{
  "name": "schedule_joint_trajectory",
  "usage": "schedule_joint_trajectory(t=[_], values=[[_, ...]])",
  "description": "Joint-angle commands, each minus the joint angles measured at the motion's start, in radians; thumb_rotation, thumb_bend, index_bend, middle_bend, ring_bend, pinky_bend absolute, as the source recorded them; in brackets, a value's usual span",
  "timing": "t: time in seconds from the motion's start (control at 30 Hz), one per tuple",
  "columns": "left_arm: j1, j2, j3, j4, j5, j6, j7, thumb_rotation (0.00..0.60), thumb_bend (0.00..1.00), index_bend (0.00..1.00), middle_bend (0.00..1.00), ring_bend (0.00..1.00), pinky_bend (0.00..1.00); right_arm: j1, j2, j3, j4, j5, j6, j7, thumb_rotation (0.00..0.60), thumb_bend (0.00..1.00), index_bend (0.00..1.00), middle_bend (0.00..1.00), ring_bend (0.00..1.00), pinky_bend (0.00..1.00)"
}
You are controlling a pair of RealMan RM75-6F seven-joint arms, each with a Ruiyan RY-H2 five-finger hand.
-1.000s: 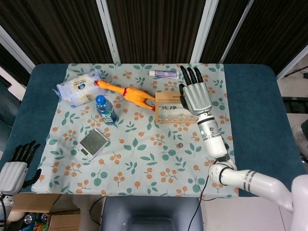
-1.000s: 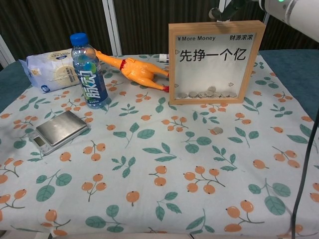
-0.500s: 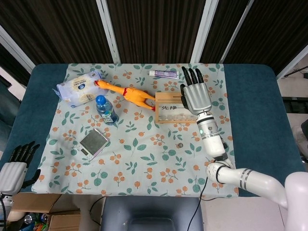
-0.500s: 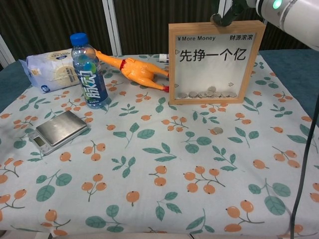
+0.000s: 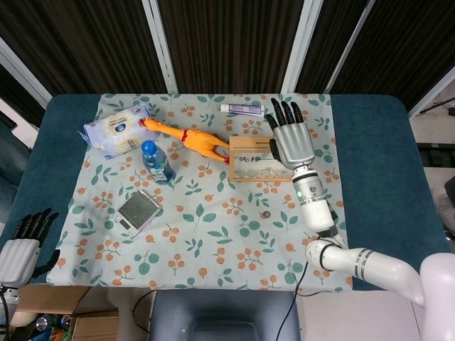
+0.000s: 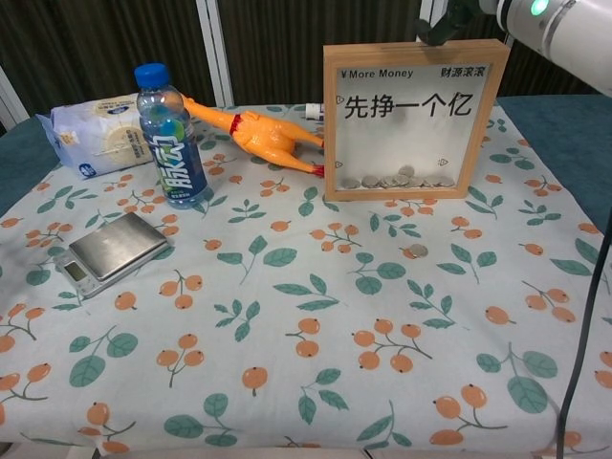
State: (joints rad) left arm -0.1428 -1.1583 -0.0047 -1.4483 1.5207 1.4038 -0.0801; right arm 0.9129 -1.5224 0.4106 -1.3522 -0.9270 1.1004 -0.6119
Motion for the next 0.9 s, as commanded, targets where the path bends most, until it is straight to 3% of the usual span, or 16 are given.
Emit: schedule_joint_trajectory(t=[0.03, 0.2, 0.3, 0.47, 0.67, 0.9], values=[[0.000, 0.000, 0.000, 0.000, 0.001, 0.001, -0.001, 0.600, 0.42, 0.00, 0.00, 0.00, 0.00, -0.040, 0.036, -0.003, -0.055, -0.088, 0.073, 0.089, 0.600, 0.66, 0.00, 0.05, 0.00, 0.00], [0.003, -0.001, -0.001, 0.000, 0.003, 0.009, -0.002, 0.600, 0.41, 0.00, 0.00, 0.00, 0.00, -0.148, 0.106, -0.079, -0.193, -0.298, 0.249, 0.178, 0.600, 0.65, 0.00, 0.05, 0.00, 0.00], [0.004, -0.001, -0.002, 0.000, 0.001, 0.011, -0.003, 0.600, 0.42, 0.00, 0.00, 0.00, 0.00, -0.251, 0.136, -0.201, -0.235, -0.480, 0.385, 0.219, 0.600, 0.65, 0.00, 0.05, 0.00, 0.00], [0.003, -0.004, 0.002, 0.002, 0.005, 0.008, -0.003, 0.600, 0.42, 0.00, 0.00, 0.00, 0.00, -0.385, 0.088, -0.353, -0.077, -0.661, 0.541, 0.340, 0.600, 0.64, 0.00, 0.03, 0.00, 0.00], [0.004, -0.010, 0.006, 0.002, 0.013, 0.012, 0.002, 0.600, 0.41, 0.00, 0.00, 0.00, 0.00, -0.486, 0.002, -0.459, 0.140, -0.677, 0.515, 0.425, 0.600, 0.62, 0.00, 0.03, 0.00, 0.00], [0.003, -0.016, 0.008, 0.006, 0.013, 0.007, 0.001, 0.600, 0.41, 0.00, 0.00, 0.00, 0.00, -0.504, -0.054, -0.492, 0.256, -0.635, 0.344, 0.429, 0.600, 0.57, 0.00, 0.02, 0.00, 0.00]])
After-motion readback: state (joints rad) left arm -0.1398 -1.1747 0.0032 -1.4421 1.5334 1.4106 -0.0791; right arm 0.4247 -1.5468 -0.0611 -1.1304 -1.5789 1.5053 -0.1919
